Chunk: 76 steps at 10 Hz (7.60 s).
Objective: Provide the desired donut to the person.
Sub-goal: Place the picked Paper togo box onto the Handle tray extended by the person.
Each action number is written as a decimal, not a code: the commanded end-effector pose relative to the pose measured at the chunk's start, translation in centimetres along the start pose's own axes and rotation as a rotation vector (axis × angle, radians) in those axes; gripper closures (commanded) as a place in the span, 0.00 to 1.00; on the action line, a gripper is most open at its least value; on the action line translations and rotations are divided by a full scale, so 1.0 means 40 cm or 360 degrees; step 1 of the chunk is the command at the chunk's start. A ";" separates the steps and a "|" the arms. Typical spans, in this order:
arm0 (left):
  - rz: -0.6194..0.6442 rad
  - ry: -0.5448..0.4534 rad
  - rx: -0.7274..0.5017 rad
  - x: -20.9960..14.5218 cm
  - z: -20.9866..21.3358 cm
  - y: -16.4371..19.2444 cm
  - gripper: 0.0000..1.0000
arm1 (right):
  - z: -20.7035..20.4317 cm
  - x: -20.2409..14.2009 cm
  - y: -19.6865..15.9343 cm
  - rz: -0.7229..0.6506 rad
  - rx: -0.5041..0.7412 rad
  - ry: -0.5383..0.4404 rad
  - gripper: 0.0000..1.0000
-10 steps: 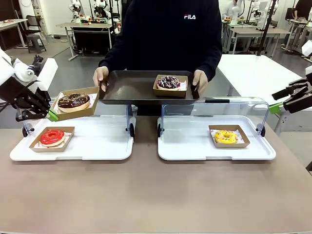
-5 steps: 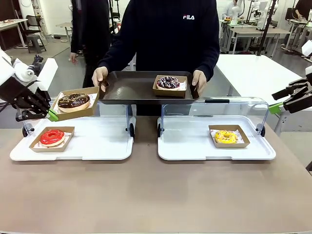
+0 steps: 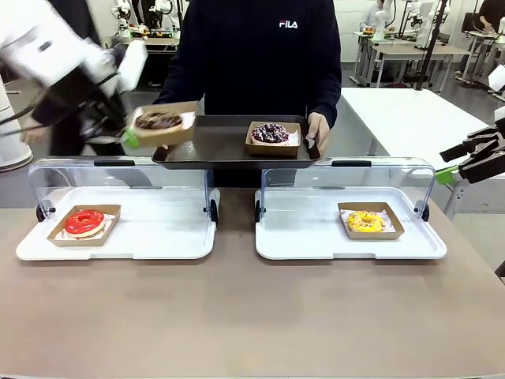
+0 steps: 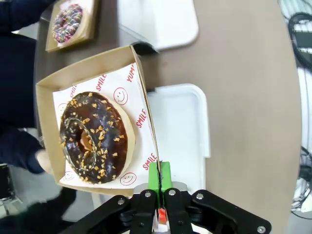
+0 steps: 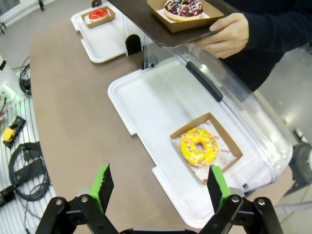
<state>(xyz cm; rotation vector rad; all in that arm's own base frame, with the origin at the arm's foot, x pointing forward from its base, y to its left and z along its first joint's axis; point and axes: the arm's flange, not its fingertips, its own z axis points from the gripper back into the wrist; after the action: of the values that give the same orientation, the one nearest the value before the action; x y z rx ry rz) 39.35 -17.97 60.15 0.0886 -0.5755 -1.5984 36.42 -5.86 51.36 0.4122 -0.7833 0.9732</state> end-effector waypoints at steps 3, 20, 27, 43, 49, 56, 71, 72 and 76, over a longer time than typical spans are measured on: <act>0.0034 0.0088 -0.0129 0.109 -0.182 0.266 0.99 | 0.000 -0.006 -0.001 0.0018 0.0013 -0.0006 0.00; -0.0056 0.0223 -0.0332 0.077 -0.296 0.320 0.00 | 0.000 -0.006 -0.001 0.0018 0.0013 -0.0006 0.00; -0.0046 0.0239 -0.0361 0.076 -0.295 0.308 0.00 | 0.000 -0.006 -0.001 0.0018 0.0013 -0.0006 0.00; 0.0339 0.0111 -0.0474 -0.016 -0.133 0.220 0.00 | 0.000 -0.006 -0.001 0.0018 0.0013 -0.0006 0.00; 0.0886 -0.0631 -0.0218 -0.443 0.088 -0.123 0.00 | 0.000 -0.006 -0.001 0.0018 0.0013 -0.0006 0.00; 0.0795 -0.0741 -0.0027 -0.651 0.077 -0.244 0.00 | 0.000 -0.006 -0.001 0.0018 0.0013 -0.0006 0.00; 0.0739 -0.0635 -0.0127 -0.656 0.085 -0.219 0.00 | 0.000 -0.006 -0.001 0.0018 0.0013 -0.0006 0.00; 0.0751 -0.0622 -0.0139 -0.657 0.084 -0.219 0.00 | 0.000 -0.006 -0.001 0.0018 0.0013 -0.0006 0.00; 0.0762 -0.0661 -0.0109 -0.650 0.075 -0.223 0.00 | 0.000 -0.006 -0.001 0.0018 0.0013 -0.0006 0.00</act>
<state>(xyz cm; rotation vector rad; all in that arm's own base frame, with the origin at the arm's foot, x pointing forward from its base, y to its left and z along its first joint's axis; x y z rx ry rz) 33.36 7.66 51.83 -0.4139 -0.7909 -1.1633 36.38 -5.93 51.39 0.4133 -0.7851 0.9723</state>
